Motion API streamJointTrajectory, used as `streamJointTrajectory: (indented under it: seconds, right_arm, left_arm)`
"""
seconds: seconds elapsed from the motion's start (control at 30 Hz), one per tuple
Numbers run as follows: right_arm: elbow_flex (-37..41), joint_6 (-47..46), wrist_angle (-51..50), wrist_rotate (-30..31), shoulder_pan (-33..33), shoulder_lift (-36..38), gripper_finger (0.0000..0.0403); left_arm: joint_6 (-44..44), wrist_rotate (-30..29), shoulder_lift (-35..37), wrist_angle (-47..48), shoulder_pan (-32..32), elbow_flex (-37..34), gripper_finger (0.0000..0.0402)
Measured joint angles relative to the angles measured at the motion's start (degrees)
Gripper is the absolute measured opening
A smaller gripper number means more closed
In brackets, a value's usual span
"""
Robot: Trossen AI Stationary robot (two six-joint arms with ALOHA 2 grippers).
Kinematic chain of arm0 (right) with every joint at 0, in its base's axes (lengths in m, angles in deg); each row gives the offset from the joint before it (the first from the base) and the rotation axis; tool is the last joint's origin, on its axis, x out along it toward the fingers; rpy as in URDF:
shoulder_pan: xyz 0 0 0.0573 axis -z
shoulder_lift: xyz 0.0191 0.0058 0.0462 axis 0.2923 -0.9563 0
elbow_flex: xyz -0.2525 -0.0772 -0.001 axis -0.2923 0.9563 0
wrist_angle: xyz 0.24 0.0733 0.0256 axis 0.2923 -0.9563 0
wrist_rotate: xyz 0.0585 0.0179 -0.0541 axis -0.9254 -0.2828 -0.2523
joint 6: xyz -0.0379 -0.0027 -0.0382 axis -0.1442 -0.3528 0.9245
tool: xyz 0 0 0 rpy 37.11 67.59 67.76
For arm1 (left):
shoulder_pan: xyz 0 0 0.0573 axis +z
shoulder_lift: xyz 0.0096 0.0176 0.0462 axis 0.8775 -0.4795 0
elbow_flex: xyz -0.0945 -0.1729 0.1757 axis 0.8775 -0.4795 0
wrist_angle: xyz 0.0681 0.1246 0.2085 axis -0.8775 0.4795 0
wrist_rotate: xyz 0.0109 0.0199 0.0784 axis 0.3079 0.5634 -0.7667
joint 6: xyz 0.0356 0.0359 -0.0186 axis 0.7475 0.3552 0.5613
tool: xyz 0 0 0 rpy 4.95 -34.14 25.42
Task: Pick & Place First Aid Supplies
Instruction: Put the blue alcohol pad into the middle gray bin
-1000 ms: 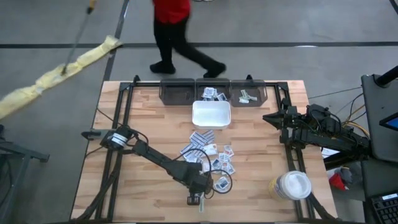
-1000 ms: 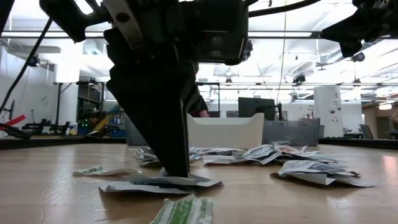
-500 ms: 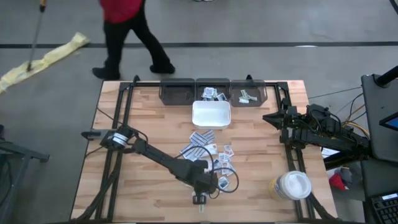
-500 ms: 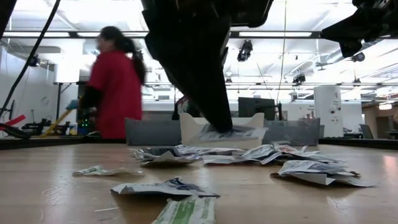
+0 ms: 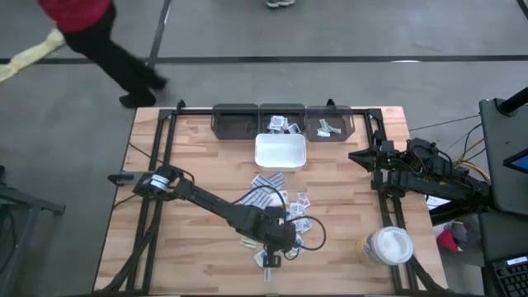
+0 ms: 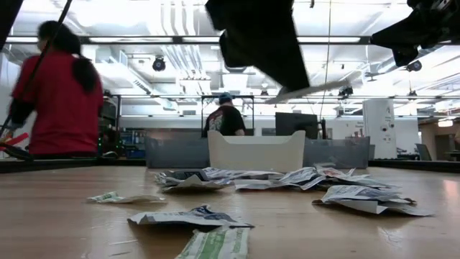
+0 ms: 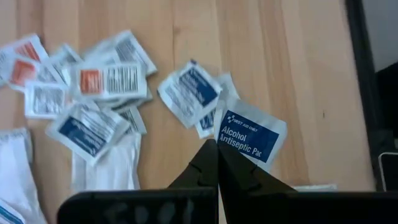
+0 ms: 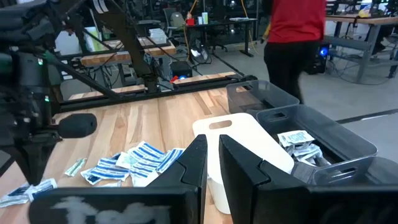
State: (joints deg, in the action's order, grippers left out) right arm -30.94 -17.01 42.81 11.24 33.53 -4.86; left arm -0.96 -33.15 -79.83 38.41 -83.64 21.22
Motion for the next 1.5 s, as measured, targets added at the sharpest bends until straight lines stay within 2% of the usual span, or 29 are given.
streamJointTrajectory:
  seconds: [0.13,0.2,0.27,0.47,0.57,0.9,1.23,1.4,1.5]
  right_arm:
    - [0.0,0.0,0.0,0.0,-0.02,0.0,0.0038]
    - [-0.02,0.01,0.0,0.01,-0.02,0.0,0.0038]
    - [-0.02,0.0,0.0,0.02,-0.01,-0.01,0.0038]
    - [0.0,0.0,0.0,0.02,-0.02,0.0,0.0038]
    - [-0.02,0.0,0.0,0.02,-0.02,0.0,0.0038]
    - [-0.02,0.0,0.0,0.02,-0.02,0.0,0.0038]
    - [-0.02,0.0,0.0,0.04,-0.02,0.0,0.0038]
    - [0.0,0.0,0.0,0.07,0.0,0.0,0.0038]
    - [0.0,0.0,0.0,0.07,-0.02,0.0,0.0038]
  left_arm:
    - [1.38,-1.92,0.0,0.05,0.69,1.97,0.0]
    - [2.76,-6.13,0.0,0.28,1.0,3.16,0.0]
    - [4.7,-13.33,0.02,0.79,1.31,4.44,0.0]
    - [14.5,-40.88,0.11,2.45,3.56,8.93,0.0]
    - [21.08,-46.1,0.11,2.56,6.35,11.35,0.0]
    - [35.99,-45.07,0.16,1.31,22.09,14.39,0.0]
    - [38.55,-25.24,0.08,-0.3,38.68,13.92,0.0]
    - [37.93,-16.96,0.03,-0.51,44.28,13.9,0.0]
    - [37.53,-13.9,-0.02,-0.49,46.5,13.9,0.0]
